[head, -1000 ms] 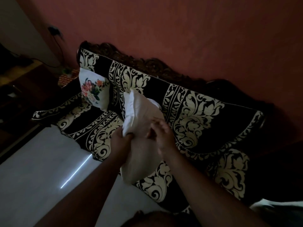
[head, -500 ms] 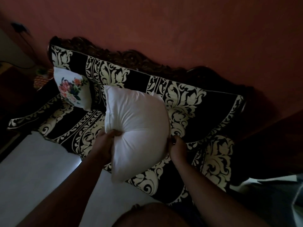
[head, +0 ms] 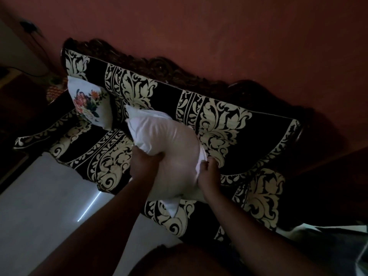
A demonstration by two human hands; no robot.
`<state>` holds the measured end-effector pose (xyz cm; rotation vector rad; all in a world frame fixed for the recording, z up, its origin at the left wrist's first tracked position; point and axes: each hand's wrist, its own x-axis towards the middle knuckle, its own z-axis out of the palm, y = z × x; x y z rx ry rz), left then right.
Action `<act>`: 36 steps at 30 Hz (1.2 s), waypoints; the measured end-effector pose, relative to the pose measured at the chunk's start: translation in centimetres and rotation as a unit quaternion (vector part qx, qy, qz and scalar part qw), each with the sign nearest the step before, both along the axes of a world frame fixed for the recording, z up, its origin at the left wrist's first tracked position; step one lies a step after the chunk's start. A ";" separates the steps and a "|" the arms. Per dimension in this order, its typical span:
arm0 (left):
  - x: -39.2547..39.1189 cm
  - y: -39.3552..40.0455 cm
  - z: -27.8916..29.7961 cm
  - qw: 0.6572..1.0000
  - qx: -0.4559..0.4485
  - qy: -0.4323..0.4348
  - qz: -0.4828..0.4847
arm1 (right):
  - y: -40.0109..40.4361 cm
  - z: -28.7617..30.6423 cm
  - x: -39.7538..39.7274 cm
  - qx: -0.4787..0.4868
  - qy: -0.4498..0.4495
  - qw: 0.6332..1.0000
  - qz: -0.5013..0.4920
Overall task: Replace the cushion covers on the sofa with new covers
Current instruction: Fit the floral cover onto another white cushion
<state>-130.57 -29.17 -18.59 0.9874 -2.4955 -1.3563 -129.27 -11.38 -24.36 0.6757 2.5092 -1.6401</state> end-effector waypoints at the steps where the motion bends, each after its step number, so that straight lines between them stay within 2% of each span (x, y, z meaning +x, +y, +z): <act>1: -0.3 -0.3 -0.2 0.999 -0.046 -0.013 0.000 | -0.4 0.4 0.4 -0.017 -0.006 0.999 0.029; 5: -0.5 -0.1 -0.5 0.962 -0.256 -0.056 -0.078 | -4.0 2.8 1.4 -0.024 0.016 0.989 0.148; 7: -0.5 0.6 -1.1 0.949 -0.287 -0.050 -0.124 | -4.9 2.8 0.7 -0.004 0.018 0.987 0.157; 9: -0.4 0.8 -1.6 0.963 -0.206 -0.014 -0.171 | -4.0 1.9 -0.1 -0.003 0.003 0.994 0.106; 10: -0.5 0.7 -1.7 0.973 -0.114 0.019 -0.198 | -2.9 1.1 -0.7 -0.002 -0.002 0.997 0.071; 12: -0.5 -0.3 -1.6 0.967 0.035 0.066 -0.244 | -0.2 -0.1 -1.5 0.010 -0.016 1.000 0.017; 15: -1.1 -2.9 -1.8 0.941 0.102 0.066 -0.315 | 1.9 -0.1 -3.8 0.004 -0.050 0.998 -0.046; 18: -1.7 -4.2 -1.3 0.924 0.130 0.039 -0.359 | 2.1 0.5 -6.5 0.035 -0.032 0.997 -0.067; 21: -2.8 -5.6 -1.5 0.915 0.117 -0.020 -0.385 | 1.5 1.1 -8.0 0.051 -0.028 0.994 -0.089; 24: -4.9 -7.5 -0.6 0.915 0.195 -0.140 -0.324 | 0.3 1.1 -7.5 0.033 -0.018 0.997 -0.070; 26: -6.4 -8.7 0.2 0.905 0.192 -0.215 -0.314 | -0.6 1.2 -6.8 0.013 0.004 0.997 -0.070; 27: -7.0 -8.9 0.5 0.906 0.168 -0.215 -0.323 | -1.0 1.5 -6.5 -0.001 0.009 0.998 -0.069; 29: -8.0 -9.1 0.3 0.932 0.096 -0.148 -0.318 | -2.4 2.5 -6.2 -0.013 0.003 0.999 -0.036; 32: -8.6 -7.8 0.1 0.956 0.105 -0.086 -0.259 | -4.3 3.0 -6.4 0.000 -0.013 1.000 0.024; 34: -8.7 -7.2 0.4 0.963 0.098 -0.052 -0.247 | -4.2 2.4 -7.0 0.018 -0.018 1.000 0.014; 36: -8.8 -6.8 0.4 0.949 0.035 -0.010 -0.313 | -3.5 2.2 -7.8 0.032 -0.040 0.999 -0.015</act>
